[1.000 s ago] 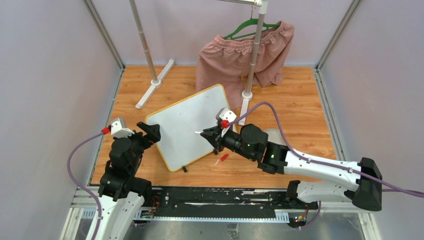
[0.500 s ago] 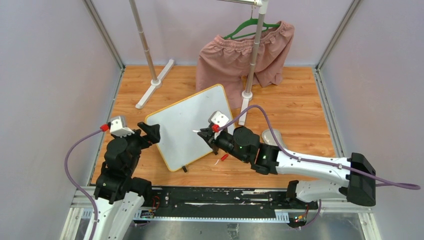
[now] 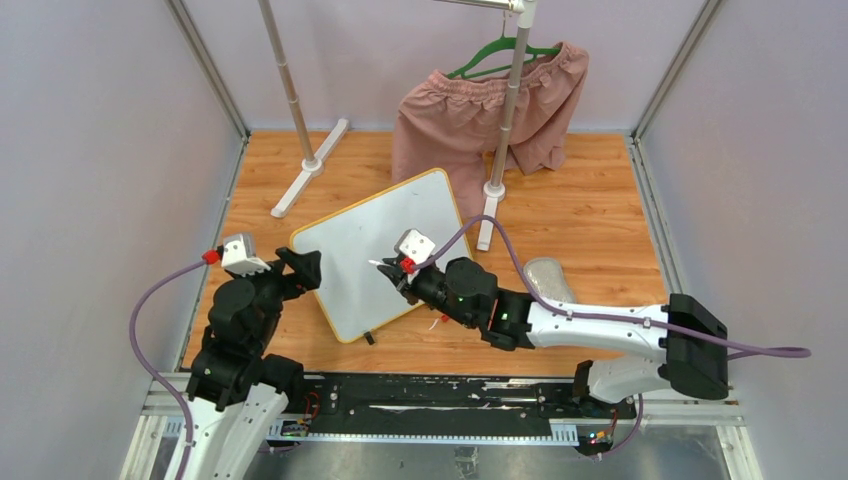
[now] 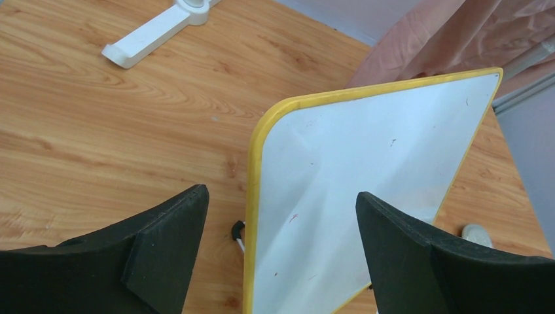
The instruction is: Write a sentence on the whiteboard
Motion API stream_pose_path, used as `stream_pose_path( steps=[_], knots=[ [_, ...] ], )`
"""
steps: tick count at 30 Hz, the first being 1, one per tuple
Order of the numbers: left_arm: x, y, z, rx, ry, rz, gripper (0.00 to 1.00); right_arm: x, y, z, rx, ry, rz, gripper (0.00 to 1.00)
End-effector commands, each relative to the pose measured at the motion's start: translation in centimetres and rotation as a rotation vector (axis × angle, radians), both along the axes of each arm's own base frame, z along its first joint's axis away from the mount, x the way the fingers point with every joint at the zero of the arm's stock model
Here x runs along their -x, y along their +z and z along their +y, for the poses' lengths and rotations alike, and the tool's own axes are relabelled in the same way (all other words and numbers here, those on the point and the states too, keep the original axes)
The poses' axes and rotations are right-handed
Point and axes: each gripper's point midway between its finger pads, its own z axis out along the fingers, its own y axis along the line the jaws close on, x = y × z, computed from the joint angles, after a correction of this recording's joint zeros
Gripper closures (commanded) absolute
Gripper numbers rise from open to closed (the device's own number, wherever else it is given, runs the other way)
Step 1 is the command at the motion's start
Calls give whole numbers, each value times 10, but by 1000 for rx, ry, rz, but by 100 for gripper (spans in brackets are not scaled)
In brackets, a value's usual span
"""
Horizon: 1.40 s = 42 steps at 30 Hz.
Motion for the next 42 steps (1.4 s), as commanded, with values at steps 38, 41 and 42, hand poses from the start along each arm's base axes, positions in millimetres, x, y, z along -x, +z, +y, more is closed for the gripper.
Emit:
stream_pose_path(
  steps=[38, 41, 42],
  knots=[
    [9, 1, 14, 64, 98, -39, 31, 7, 21, 87, -7, 127, -14, 100],
    [10, 2, 16, 66, 103, -46, 31, 5, 21, 92, -12, 125, -21, 100],
    [10, 2, 16, 68, 103, -49, 31, 4, 21, 94, -14, 125, -21, 100]
  ],
)
